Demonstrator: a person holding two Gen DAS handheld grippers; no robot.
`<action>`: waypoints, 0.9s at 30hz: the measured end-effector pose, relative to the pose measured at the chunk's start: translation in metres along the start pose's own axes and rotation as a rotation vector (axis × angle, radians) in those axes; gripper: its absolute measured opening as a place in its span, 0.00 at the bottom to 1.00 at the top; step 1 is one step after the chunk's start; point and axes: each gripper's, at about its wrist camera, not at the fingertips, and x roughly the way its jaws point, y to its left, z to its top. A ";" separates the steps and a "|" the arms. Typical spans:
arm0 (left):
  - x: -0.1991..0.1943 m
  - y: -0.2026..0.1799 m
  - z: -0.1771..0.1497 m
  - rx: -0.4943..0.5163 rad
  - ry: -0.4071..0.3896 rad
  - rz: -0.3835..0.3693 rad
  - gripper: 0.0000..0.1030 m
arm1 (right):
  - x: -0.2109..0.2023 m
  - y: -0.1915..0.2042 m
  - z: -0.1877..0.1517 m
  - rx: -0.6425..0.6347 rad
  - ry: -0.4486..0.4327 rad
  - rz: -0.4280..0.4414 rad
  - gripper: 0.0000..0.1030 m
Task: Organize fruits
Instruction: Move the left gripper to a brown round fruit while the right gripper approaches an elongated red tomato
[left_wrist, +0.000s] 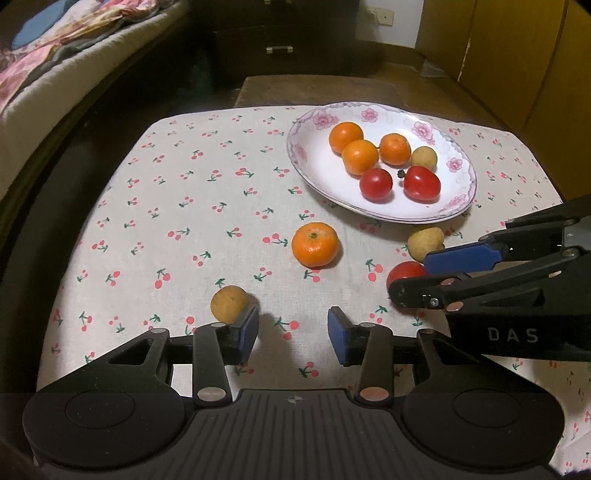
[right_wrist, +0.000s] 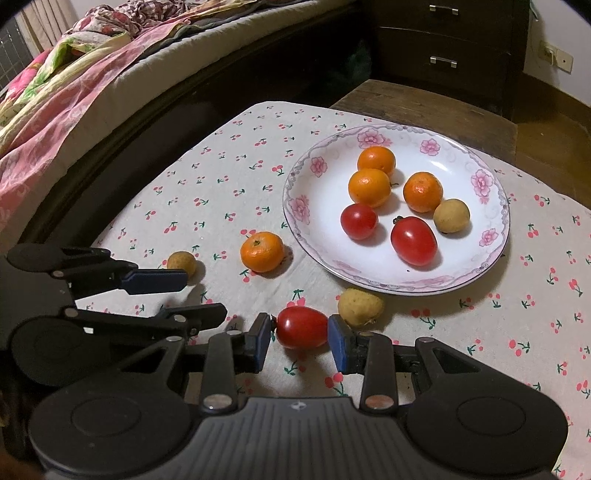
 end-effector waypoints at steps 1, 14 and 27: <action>0.000 0.001 0.000 -0.005 -0.001 0.002 0.49 | 0.000 0.000 0.000 -0.001 0.000 0.000 0.34; -0.013 0.016 0.004 -0.070 -0.033 -0.043 0.50 | 0.001 0.000 0.001 -0.001 0.003 0.005 0.35; -0.004 0.025 -0.001 -0.060 -0.014 0.046 0.55 | 0.005 0.004 0.002 -0.020 0.003 -0.010 0.39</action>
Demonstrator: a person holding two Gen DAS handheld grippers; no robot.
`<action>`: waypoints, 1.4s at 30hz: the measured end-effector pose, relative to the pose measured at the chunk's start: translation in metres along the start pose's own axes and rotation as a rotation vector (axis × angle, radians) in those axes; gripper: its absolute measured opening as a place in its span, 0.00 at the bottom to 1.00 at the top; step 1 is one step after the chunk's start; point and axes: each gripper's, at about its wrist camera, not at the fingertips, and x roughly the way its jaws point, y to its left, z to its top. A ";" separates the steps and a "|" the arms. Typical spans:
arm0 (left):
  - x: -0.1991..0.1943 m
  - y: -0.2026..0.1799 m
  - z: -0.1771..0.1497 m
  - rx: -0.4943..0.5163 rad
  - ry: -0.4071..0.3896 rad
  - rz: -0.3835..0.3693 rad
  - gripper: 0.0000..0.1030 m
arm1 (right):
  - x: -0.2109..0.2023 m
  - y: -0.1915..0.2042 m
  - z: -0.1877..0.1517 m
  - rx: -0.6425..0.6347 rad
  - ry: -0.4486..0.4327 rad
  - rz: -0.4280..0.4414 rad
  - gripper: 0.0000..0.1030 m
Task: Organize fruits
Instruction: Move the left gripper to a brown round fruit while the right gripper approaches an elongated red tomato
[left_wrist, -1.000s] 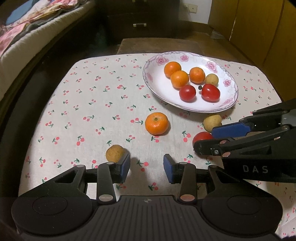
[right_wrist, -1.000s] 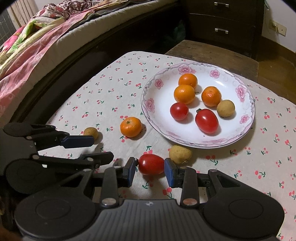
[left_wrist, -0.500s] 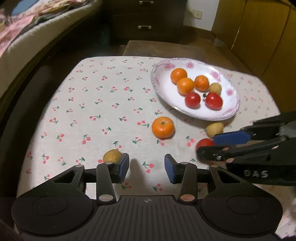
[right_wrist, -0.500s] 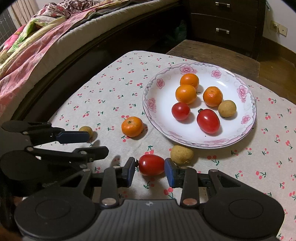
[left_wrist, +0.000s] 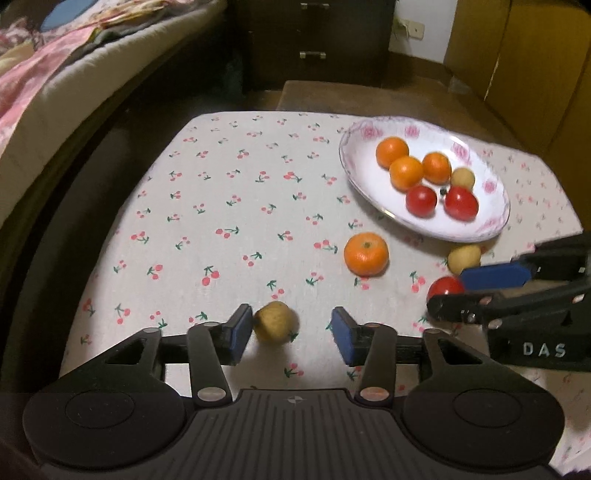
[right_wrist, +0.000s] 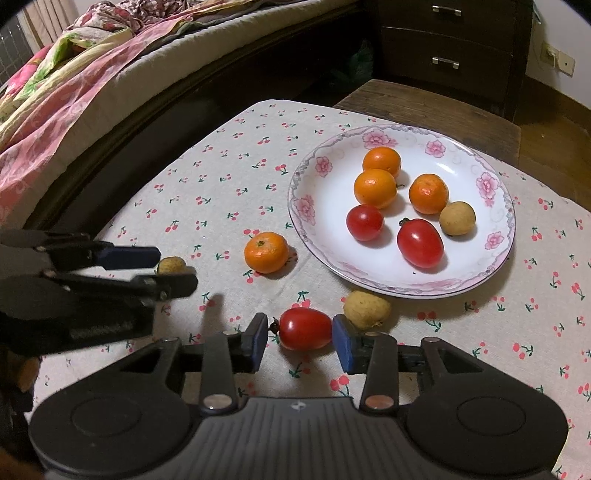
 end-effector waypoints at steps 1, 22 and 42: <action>0.001 -0.001 0.000 0.006 -0.001 0.007 0.55 | 0.001 0.000 0.000 -0.001 0.000 -0.001 0.39; 0.013 -0.012 0.003 0.054 0.017 0.081 0.51 | 0.008 0.000 -0.001 -0.014 0.031 0.000 0.39; 0.006 -0.027 0.002 0.096 0.006 0.055 0.28 | 0.007 0.002 -0.004 -0.045 0.023 -0.016 0.37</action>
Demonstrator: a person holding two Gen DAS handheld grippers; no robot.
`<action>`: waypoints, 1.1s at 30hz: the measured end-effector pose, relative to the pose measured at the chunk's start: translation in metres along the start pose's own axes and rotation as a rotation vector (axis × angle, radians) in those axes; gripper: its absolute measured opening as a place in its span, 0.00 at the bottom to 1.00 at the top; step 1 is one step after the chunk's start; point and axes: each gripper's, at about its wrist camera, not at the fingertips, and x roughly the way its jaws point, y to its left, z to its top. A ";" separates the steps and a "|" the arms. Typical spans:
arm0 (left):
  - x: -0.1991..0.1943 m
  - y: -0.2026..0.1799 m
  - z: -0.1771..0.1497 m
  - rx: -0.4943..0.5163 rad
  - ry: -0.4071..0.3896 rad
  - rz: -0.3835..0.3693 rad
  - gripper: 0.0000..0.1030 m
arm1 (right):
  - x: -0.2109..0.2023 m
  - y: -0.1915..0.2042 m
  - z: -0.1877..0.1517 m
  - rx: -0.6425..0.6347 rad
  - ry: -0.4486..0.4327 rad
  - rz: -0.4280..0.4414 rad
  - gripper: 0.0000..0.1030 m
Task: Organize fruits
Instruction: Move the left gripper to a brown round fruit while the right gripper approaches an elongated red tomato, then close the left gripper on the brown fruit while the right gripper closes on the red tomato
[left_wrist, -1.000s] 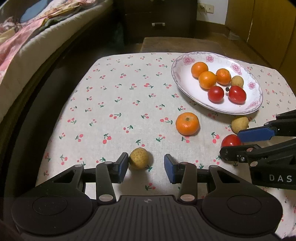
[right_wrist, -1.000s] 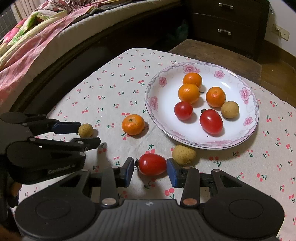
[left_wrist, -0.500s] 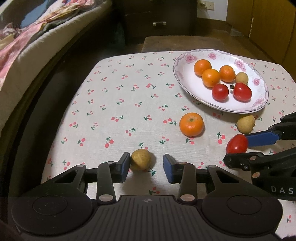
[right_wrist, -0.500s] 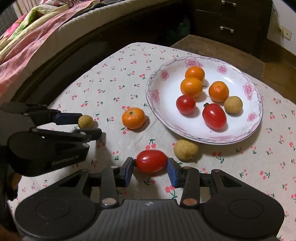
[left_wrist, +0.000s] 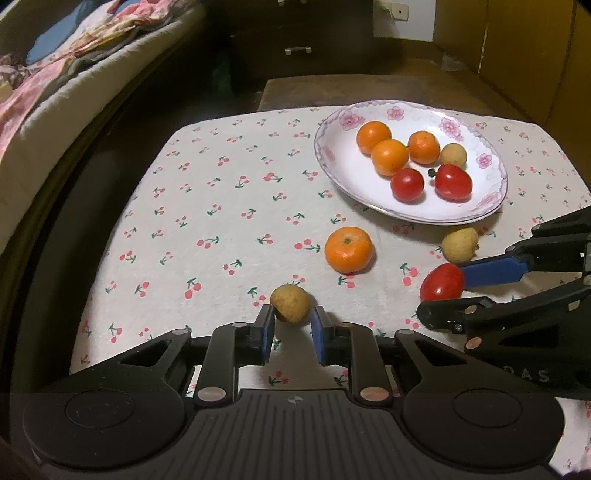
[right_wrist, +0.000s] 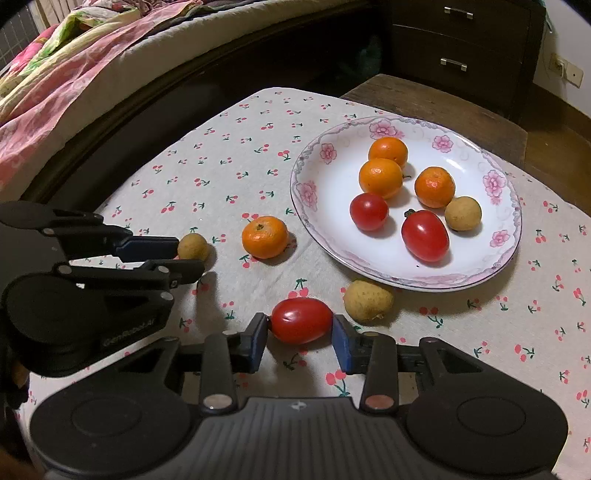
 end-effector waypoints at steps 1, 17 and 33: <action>0.000 -0.001 0.000 0.001 -0.001 -0.002 0.28 | 0.000 0.000 0.000 0.001 -0.001 0.000 0.36; -0.008 -0.009 0.002 0.015 -0.011 -0.048 0.26 | -0.015 -0.006 -0.004 0.016 -0.020 0.007 0.33; -0.007 0.004 0.004 -0.051 -0.009 -0.075 0.54 | -0.012 -0.012 -0.003 0.074 -0.019 0.052 0.35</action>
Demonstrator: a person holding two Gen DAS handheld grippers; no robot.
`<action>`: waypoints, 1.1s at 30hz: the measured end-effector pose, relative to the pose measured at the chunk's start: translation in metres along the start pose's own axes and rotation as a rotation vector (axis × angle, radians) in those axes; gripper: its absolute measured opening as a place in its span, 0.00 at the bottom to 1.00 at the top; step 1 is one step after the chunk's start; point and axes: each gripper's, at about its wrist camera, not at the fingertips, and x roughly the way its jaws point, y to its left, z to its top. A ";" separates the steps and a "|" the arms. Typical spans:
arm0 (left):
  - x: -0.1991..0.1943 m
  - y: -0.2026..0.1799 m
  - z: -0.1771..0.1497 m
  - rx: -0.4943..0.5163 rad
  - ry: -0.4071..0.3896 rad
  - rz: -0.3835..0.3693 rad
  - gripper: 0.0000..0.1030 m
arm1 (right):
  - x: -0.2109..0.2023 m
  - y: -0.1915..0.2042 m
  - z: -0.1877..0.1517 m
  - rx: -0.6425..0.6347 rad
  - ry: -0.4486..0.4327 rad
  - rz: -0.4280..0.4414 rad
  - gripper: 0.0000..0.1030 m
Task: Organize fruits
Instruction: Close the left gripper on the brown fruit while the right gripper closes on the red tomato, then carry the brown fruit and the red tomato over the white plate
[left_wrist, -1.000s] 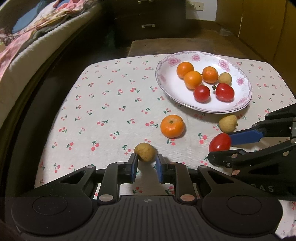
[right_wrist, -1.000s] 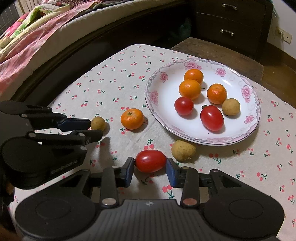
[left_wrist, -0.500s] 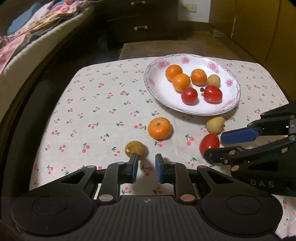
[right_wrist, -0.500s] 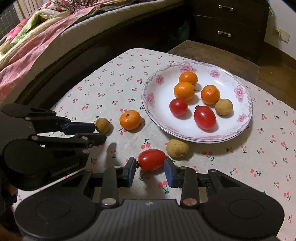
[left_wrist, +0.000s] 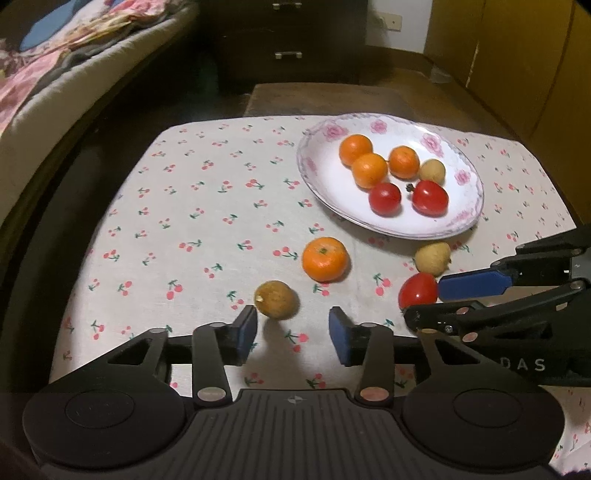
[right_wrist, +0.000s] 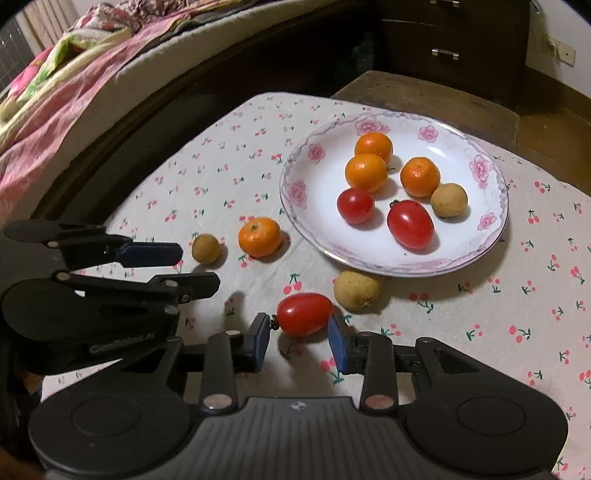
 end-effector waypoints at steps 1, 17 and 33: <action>0.001 0.001 0.001 -0.009 -0.002 0.004 0.55 | 0.000 0.000 0.001 0.002 -0.004 0.002 0.36; 0.019 -0.004 0.003 0.020 -0.003 0.037 0.33 | 0.007 0.000 -0.001 -0.035 -0.036 -0.011 0.33; 0.002 -0.023 0.006 0.061 -0.026 -0.001 0.33 | -0.016 -0.002 -0.008 -0.035 -0.039 -0.028 0.33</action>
